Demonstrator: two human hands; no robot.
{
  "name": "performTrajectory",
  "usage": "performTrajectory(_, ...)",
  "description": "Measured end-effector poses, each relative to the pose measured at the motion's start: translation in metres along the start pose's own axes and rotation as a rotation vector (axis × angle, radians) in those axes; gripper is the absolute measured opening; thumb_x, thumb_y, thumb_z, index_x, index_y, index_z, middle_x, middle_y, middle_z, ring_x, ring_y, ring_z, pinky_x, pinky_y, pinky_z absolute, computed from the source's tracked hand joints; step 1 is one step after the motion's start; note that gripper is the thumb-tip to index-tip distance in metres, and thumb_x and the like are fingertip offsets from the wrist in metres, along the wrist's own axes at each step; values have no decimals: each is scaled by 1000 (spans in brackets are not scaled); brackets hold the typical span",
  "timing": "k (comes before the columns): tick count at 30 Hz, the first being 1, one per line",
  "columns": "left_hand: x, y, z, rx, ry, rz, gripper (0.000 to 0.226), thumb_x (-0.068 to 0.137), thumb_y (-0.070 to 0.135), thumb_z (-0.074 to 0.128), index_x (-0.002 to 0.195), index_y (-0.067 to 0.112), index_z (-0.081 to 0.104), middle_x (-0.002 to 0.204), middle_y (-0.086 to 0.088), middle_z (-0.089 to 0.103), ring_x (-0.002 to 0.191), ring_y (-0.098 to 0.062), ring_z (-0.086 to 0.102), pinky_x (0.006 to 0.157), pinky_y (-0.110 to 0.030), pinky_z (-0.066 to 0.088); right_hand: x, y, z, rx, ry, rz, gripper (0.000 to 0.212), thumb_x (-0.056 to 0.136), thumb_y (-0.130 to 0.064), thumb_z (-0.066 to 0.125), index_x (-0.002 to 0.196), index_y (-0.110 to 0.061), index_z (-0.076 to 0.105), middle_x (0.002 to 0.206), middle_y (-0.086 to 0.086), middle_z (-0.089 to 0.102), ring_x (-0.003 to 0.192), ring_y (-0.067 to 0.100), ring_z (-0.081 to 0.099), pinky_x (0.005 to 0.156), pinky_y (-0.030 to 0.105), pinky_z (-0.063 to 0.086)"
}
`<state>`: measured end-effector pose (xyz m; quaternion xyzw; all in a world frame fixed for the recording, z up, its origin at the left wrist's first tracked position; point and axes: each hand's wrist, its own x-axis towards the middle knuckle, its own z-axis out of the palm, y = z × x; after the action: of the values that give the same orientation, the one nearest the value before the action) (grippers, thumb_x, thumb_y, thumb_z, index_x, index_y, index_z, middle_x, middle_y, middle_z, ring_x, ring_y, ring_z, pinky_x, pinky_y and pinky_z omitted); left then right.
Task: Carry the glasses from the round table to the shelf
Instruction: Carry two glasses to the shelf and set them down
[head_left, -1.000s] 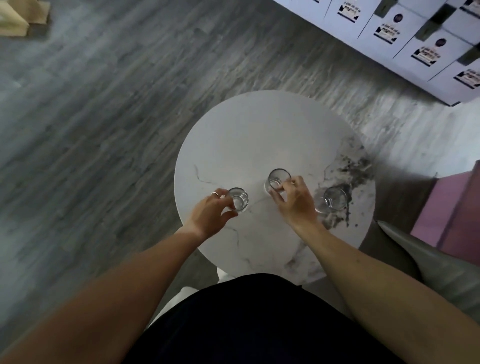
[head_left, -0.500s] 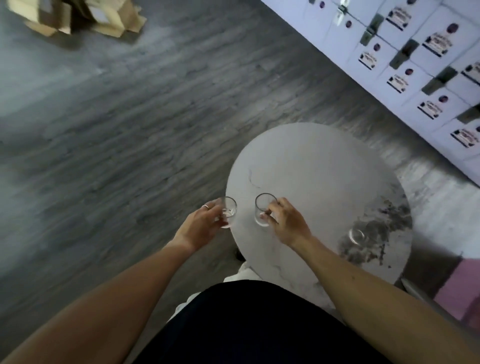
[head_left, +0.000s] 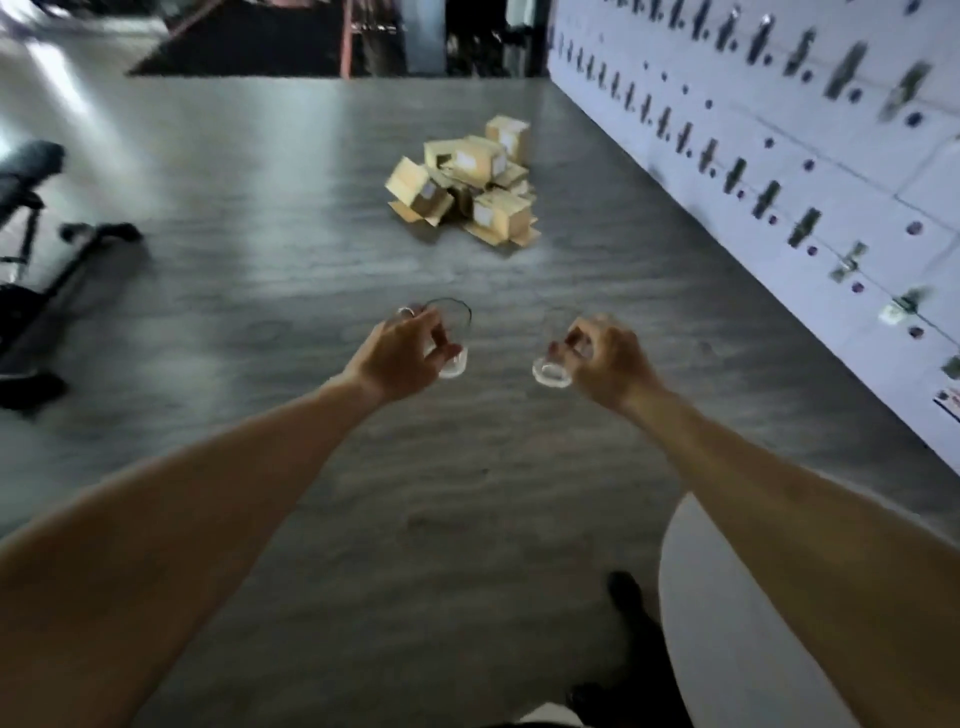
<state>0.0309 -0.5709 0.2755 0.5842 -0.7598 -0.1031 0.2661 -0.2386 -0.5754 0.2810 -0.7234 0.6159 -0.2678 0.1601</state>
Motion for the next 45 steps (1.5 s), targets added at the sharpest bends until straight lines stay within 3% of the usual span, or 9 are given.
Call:
performTrajectory(5, 28, -36, -123, 43, 114, -80, 20, 83, 40, 69, 77, 30, 54, 90, -4, 64, 91, -30, 61, 75, -33, 43, 81, -113, -21, 76, 121, -164, 20, 87, -32, 71, 83, -13, 66, 92, 14, 71, 92, 32, 63, 72, 28, 39)
performTrajectory(10, 36, -69, -210, 70, 215, -195, 21, 85, 44, 68, 77, 29, 57, 88, 0, 66, 92, -26, 62, 77, -37, 50, 136, -208, -13, 142, 100, -331, 18, 87, -34, 70, 78, -20, 62, 83, 2, 68, 83, 24, 61, 67, 28, 37)
performTrajectory(15, 40, -117, -263, 152, 324, -299, 18, 85, 44, 69, 80, 28, 60, 100, -6, 72, 98, -27, 62, 71, -31, 37, 186, -282, 27, 178, 10, -437, 23, 86, -42, 70, 76, -24, 59, 78, -2, 64, 80, 22, 59, 69, 31, 42)
performTrajectory(20, 51, -177, -302, 238, 348, -425, 24, 84, 47, 68, 72, 31, 53, 89, 0, 69, 92, -26, 65, 73, -33, 46, 241, -342, 73, 230, -77, -542, 23, 85, -43, 70, 74, -27, 58, 85, 2, 66, 83, 23, 59, 71, 29, 40)
performTrajectory(26, 62, -244, -346, 283, 438, -554, 20, 82, 46, 69, 78, 28, 60, 95, 1, 70, 93, -23, 64, 83, -38, 52, 305, -421, 126, 261, -187, -706, 21, 86, -42, 70, 79, -24, 62, 91, 5, 67, 87, 22, 60, 73, 29, 41)
performTrajectory(29, 55, -275, -370, 302, 513, -613, 20, 82, 45, 70, 73, 33, 57, 79, 11, 63, 85, -19, 63, 71, -30, 49, 328, -468, 155, 273, -251, -788, 22, 86, -44, 70, 78, -25, 61, 93, 5, 69, 89, 22, 62, 78, 33, 50)
performTrajectory(31, 43, -289, -386, 311, 555, -662, 25, 80, 45, 71, 67, 35, 53, 77, 11, 63, 82, -19, 64, 67, -29, 47, 334, -498, 175, 278, -281, -836, 22, 85, -45, 70, 76, -28, 60, 91, 3, 72, 89, 22, 64, 78, 33, 51)
performTrajectory(38, -46, -339, -438, 393, 671, -922, 23, 80, 45, 74, 77, 25, 61, 89, 4, 73, 89, -21, 67, 75, -33, 50, 308, -613, 262, 337, -452, -1011, 21, 82, -45, 71, 74, -28, 61, 86, 3, 73, 86, 24, 67, 73, 31, 50)
performTrajectory(45, -151, -386, -488, 472, 724, -1097, 23, 81, 45, 74, 77, 27, 61, 65, 15, 56, 72, -17, 58, 65, -29, 41, 242, -730, 343, 427, -593, -1195, 22, 80, -46, 73, 72, -29, 62, 76, -6, 67, 80, 18, 65, 70, 29, 48)
